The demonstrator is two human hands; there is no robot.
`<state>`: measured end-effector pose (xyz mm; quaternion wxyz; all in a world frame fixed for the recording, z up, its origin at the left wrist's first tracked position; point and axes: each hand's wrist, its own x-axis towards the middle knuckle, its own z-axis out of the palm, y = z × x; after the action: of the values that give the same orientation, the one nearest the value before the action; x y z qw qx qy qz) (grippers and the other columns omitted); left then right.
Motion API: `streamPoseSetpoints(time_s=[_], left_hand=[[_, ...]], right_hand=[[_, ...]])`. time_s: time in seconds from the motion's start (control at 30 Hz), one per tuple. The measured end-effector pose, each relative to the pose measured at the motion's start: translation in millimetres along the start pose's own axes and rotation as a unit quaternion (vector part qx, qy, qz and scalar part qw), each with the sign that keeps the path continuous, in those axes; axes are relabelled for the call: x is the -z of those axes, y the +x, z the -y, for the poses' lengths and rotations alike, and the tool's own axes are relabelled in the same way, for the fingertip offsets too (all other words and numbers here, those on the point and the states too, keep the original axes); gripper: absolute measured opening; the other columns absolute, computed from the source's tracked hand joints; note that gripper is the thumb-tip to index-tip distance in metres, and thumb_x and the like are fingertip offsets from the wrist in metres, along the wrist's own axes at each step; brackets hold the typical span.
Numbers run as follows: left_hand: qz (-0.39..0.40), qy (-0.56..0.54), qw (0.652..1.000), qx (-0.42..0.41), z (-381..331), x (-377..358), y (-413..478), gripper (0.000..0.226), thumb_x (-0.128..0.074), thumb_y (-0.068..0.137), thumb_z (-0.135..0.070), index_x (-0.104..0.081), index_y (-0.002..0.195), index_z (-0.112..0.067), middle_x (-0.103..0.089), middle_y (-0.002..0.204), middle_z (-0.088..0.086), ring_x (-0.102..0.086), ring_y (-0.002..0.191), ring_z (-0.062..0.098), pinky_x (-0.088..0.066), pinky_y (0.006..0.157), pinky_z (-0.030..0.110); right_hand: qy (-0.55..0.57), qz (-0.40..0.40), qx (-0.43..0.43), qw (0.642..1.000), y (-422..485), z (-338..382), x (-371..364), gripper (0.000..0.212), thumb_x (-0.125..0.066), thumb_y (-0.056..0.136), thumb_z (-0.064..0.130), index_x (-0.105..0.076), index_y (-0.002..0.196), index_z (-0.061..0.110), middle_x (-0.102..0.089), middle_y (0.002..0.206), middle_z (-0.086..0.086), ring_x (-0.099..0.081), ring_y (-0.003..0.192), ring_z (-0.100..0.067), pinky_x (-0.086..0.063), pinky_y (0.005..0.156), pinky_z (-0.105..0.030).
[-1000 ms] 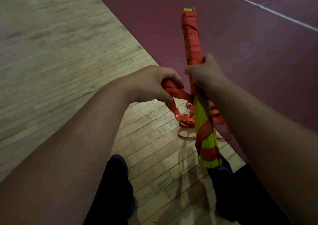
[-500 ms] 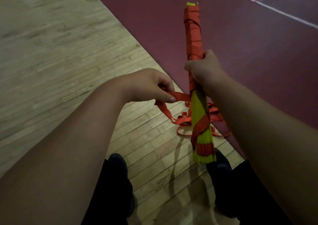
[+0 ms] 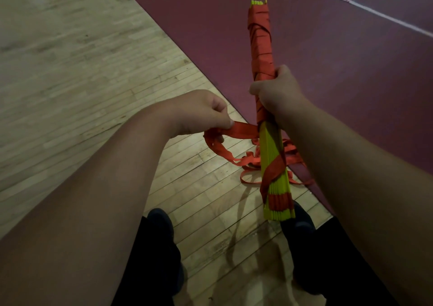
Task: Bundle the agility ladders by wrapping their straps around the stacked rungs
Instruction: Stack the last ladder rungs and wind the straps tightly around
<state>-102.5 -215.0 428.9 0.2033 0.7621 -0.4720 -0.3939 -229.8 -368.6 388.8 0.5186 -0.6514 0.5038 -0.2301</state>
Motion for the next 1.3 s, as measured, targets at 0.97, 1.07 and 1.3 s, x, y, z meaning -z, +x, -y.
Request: streamPoseSetpoints(time_s=[0.97, 1.07, 1.3], left_hand=[[0.035, -0.176, 0.982, -0.06, 5.9, -11.9, 16.8, 0.041, -0.058, 0.086, 0.018, -0.057, 0.057, -0.011, -0.067, 0.085, 0.007, -0.062, 0.065, 0.013, -0.052, 0.06, 0.023], [0.042, -0.206, 0.975, -0.064, 3.7, -15.1, 16.5, 0.045, -0.056, 0.087, 0.02, -0.06, 0.055, -0.012, -0.065, 0.087, 0.01, -0.061, 0.066, 0.017, -0.054, 0.06, 0.027], [0.062, -0.227, 0.969, -0.071, 3.7, -20.6, 18.5, 0.037, -0.061, 0.084, 0.015, -0.061, 0.056, -0.01, -0.064, 0.086, 0.012, -0.057, 0.068, 0.024, -0.053, 0.058, 0.03]], right_hand=[[-0.011, 0.0, -0.021, 1.0, -0.5, 0.3, -8.8, 0.042, -0.078, 0.089, 0.02, -0.054, 0.123, 0.022, -0.064, 0.107, -0.005, -0.068, 0.089, -0.023, -0.064, 0.081, -0.042], [-0.007, 0.002, -0.023, 1.0, -0.7, 0.4, -8.5, 0.041, -0.078, 0.089, 0.019, -0.054, 0.122, 0.022, -0.063, 0.105, -0.004, -0.068, 0.089, -0.023, -0.064, 0.084, -0.046], [-0.013, 0.002, -0.027, 1.0, 0.0, -0.8, -7.8, 0.042, -0.078, 0.089, 0.019, -0.053, 0.122, 0.022, -0.063, 0.109, -0.005, -0.068, 0.09, -0.023, -0.064, 0.081, -0.043]])
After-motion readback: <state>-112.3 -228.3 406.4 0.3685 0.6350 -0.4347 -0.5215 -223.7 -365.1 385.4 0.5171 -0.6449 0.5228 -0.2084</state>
